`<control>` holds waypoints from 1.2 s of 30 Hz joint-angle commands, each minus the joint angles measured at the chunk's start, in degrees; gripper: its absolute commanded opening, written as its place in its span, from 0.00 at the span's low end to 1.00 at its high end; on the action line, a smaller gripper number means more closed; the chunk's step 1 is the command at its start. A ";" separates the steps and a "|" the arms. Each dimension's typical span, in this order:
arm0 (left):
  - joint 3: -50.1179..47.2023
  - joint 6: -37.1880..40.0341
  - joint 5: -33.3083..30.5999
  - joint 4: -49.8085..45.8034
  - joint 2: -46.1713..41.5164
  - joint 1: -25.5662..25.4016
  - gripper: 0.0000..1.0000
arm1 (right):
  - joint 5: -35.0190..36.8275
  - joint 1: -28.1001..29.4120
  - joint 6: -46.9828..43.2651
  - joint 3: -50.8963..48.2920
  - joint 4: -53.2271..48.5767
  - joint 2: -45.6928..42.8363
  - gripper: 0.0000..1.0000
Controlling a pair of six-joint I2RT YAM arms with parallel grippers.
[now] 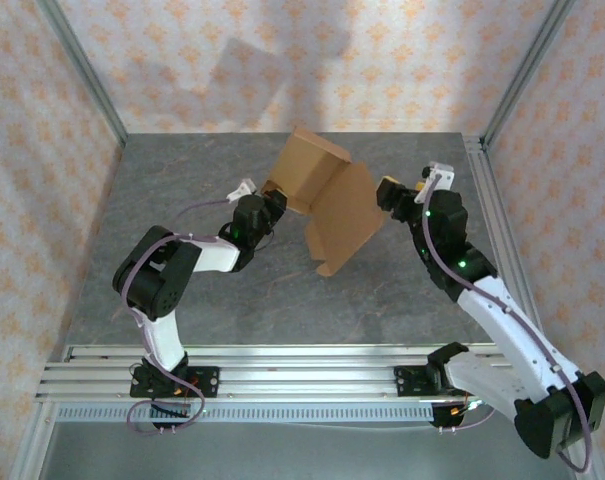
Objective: Fold the paper box
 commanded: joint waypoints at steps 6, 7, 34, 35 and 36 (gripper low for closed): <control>-0.14 -10.55 -7.62 -11.37 -4.80 0.47 0.00 | -10.82 -0.21 -0.38 -7.70 11.52 -6.39 0.82; -0.06 -11.69 -8.12 -13.48 -5.49 0.47 0.00 | -11.52 -0.24 -0.61 -7.90 11.28 -6.60 0.83; 10.02 -26.18 -1.02 -71.52 -14.82 3.99 0.00 | -14.07 0.24 1.09 -4.48 6.75 4.75 0.83; 10.27 -26.69 0.08 -71.64 -14.22 4.05 0.00 | -13.91 0.27 1.48 -4.36 6.45 5.09 0.83; 10.66 -27.21 1.30 -71.66 -13.39 4.06 0.00 | -14.04 0.20 2.08 -4.29 6.21 5.48 0.83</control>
